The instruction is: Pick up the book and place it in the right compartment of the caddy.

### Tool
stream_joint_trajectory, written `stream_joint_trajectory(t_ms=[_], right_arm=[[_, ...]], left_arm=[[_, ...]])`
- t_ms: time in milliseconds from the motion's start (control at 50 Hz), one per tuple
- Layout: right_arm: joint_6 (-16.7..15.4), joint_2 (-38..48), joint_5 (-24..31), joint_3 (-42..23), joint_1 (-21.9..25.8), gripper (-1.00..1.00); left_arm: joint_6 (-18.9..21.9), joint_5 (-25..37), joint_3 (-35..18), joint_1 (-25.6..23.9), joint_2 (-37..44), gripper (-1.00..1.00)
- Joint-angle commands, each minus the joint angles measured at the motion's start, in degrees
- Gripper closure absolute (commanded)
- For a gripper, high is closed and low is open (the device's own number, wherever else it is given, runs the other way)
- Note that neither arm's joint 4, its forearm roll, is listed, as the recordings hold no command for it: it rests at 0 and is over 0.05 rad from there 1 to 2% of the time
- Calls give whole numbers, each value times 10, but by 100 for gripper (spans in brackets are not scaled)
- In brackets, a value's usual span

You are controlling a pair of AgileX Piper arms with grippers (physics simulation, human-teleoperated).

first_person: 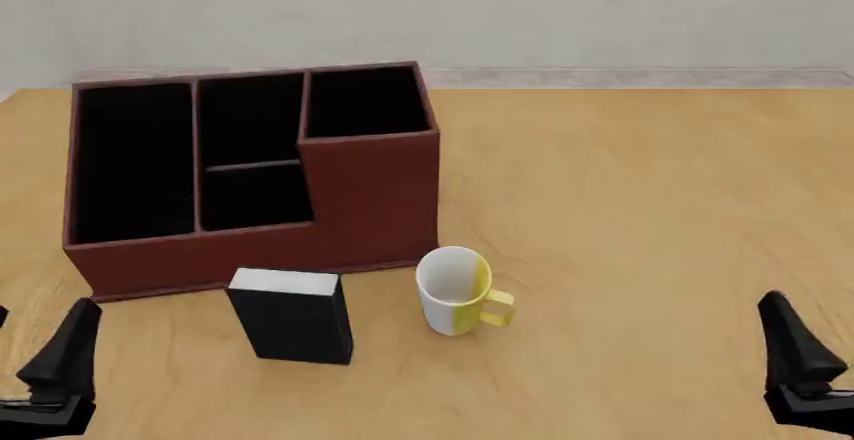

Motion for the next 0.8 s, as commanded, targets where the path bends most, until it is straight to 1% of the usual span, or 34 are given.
stream_joint_trajectory(t_ms=[20,80,100,120,140,160,200,260,300,320,400,440,480,520,540,560,620,660,700,740,780,800], right_arm=[[-5,-30,-28,26,30,-100],[-10,-28,-19,15,33,-100],[-22,-30,-10,2,46,-100],[-26,-29,-3,-3,44,-100],[-11,-31,16,-26,42,-100],[-15,-29,25,-34,44,-100],[-40,-28,40,-50,56,-100],[-24,-24,59,-71,56,-100],[-27,-23,65,-77,59,-100],[-35,-15,70,-86,75,-100],[-24,-1,71,-99,91,-100],[-37,10,72,-110,96,-100],[-34,24,68,-118,104,-100],[-41,58,62,-133,124,-100],[-38,75,55,-135,131,-100],[-38,75,55,-135,131,-100],[-46,119,34,-142,154,-100],[-38,141,22,-146,164,-100],[-45,162,12,-152,178,-100],[-49,185,-3,-154,175,-100],[-51,188,2,-165,195,-100],[-51,188,2,-165,195,-100]], left_arm=[[0,-1,-2,0,3,-100],[0,-1,-2,0,3,-100],[0,-1,-2,0,3,-100],[0,-1,-2,0,3,-100],[0,-1,-2,0,3,-100],[0,-1,-2,0,3,-100],[0,-1,-2,0,3,-100],[0,-1,-2,0,3,-100],[0,-1,-2,0,3,-100],[0,-1,-2,0,3,-100],[0,-1,-2,0,3,-100],[0,-1,-2,0,3,-100],[0,-1,-2,0,3,-100],[0,-1,-2,0,3,-100],[0,-1,-2,0,3,-100],[0,-1,-2,0,3,-100],[0,-1,-2,0,3,-100],[0,-1,-2,0,3,-100],[0,-1,-2,0,3,-100],[0,-1,-2,0,3,-100],[0,-1,-2,0,3,-100],[0,-1,-2,0,3,-100]])
